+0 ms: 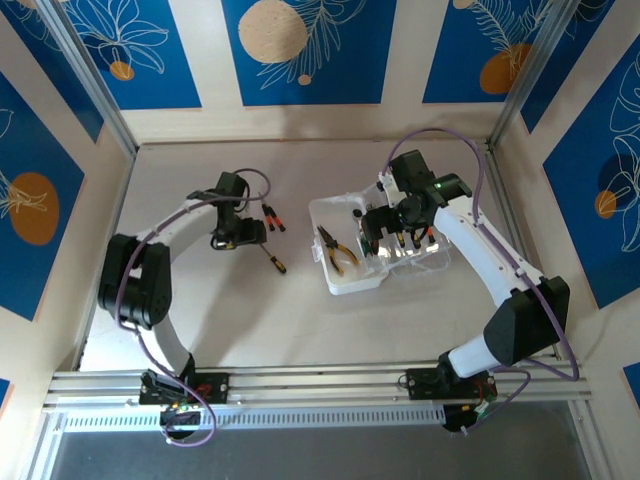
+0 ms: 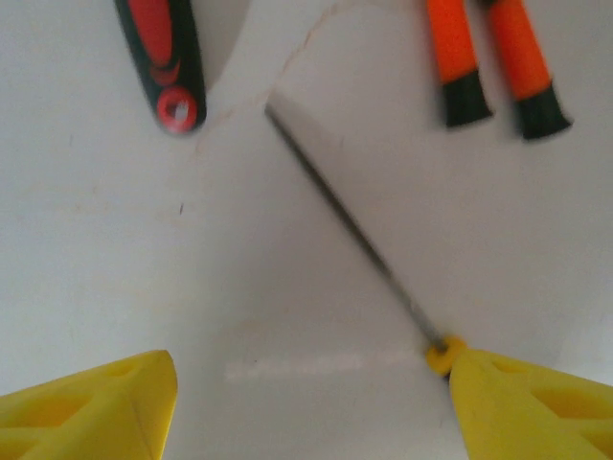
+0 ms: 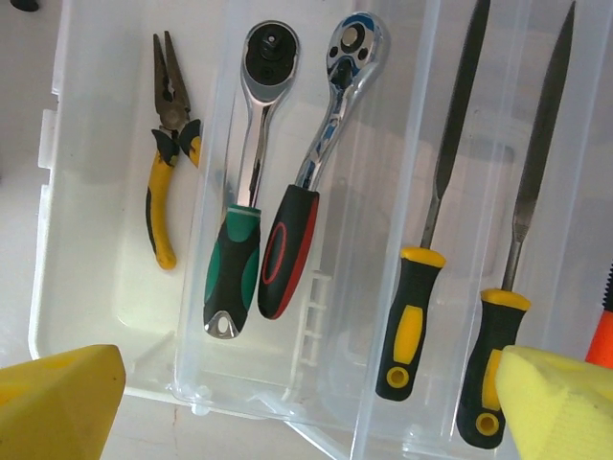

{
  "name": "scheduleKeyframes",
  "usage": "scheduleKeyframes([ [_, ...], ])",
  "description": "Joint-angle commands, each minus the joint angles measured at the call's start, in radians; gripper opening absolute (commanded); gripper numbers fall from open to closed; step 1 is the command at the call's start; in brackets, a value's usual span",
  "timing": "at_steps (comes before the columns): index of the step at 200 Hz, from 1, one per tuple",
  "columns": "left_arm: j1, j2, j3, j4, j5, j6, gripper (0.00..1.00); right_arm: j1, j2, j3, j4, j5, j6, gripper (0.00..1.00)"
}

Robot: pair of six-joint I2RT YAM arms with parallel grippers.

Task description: Pack the tool kit

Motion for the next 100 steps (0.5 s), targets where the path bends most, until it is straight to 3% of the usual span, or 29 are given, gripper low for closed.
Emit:
scheduleKeyframes([
  [1,-0.012,0.074,0.100,0.037,0.010,0.000,0.74,0.011,0.008,0.010,0.008,-0.035,0.016,0.99],
  [100,-0.038,0.377,0.360,-0.005,-0.090,0.012,0.60,0.013,0.016,0.001,0.012,-0.037,0.011,0.99],
])
